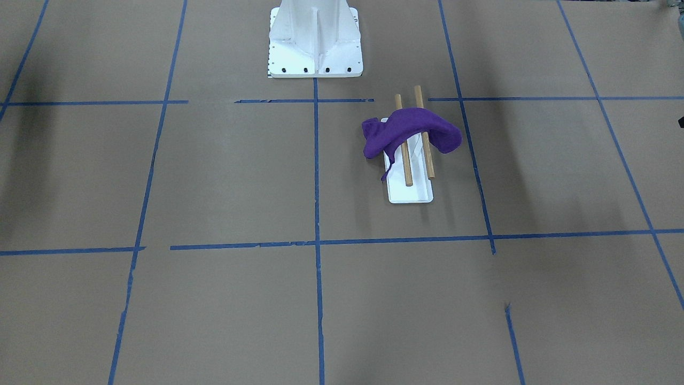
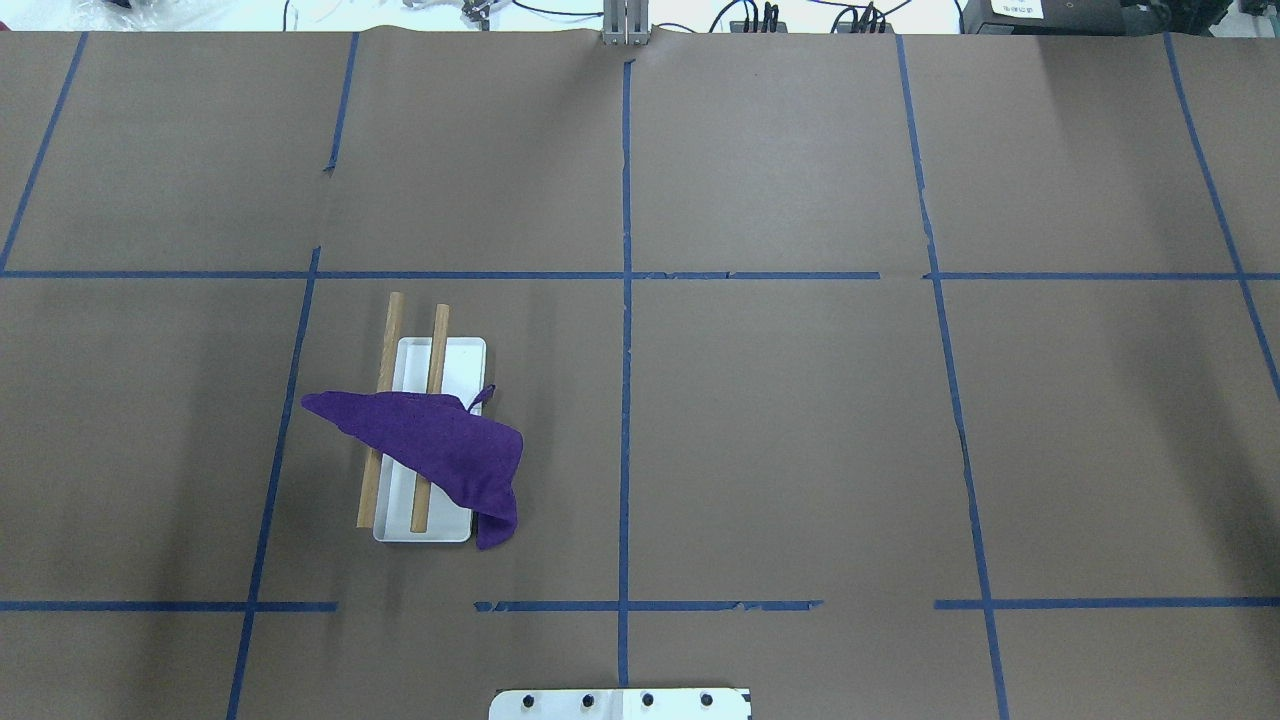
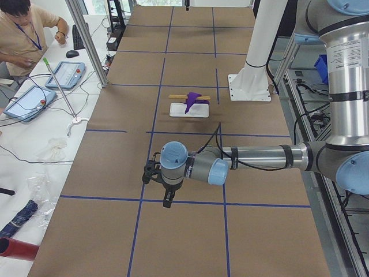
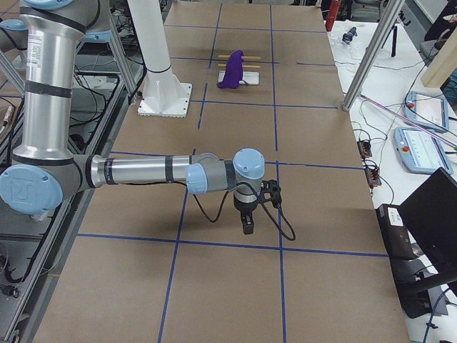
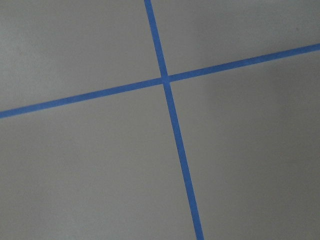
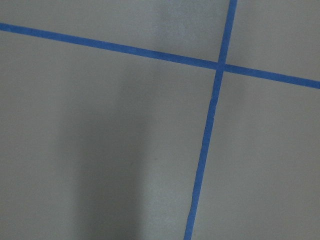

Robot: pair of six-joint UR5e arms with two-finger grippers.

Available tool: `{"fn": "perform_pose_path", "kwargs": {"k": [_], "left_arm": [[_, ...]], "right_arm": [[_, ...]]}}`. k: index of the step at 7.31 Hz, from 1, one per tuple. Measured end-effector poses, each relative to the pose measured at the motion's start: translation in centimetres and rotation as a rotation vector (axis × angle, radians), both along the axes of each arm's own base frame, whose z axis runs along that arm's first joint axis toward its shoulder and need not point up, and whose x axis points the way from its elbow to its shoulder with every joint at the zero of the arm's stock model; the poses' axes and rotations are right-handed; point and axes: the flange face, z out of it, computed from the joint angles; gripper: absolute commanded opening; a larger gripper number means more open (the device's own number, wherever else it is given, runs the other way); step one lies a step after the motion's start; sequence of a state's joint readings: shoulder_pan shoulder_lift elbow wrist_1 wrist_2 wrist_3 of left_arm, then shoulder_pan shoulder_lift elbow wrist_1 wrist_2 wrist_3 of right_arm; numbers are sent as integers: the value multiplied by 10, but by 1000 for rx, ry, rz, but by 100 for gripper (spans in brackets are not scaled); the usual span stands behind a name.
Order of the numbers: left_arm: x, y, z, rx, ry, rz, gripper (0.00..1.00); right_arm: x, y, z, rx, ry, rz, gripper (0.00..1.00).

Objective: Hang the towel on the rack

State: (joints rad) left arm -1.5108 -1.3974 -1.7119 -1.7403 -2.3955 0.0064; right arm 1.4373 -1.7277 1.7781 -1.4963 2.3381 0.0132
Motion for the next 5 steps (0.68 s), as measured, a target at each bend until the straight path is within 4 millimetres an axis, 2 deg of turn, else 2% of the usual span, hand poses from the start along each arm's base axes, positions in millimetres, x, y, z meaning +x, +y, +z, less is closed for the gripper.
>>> {"fn": "perform_pose_path", "kwargs": {"k": [2, 3, 5], "left_arm": [[2, 3, -31, -75, 18, -14, 100], [3, 5, -38, -91, 20, -17, 100], [6, 7, -30, -119, 19, -11, 100]], "right_arm": [[0, 2, 3, -10, -10, 1, 100], [0, 2, 3, -11, -11, 1, 100], [0, 3, 3, -10, -9, 1, 100]]}}
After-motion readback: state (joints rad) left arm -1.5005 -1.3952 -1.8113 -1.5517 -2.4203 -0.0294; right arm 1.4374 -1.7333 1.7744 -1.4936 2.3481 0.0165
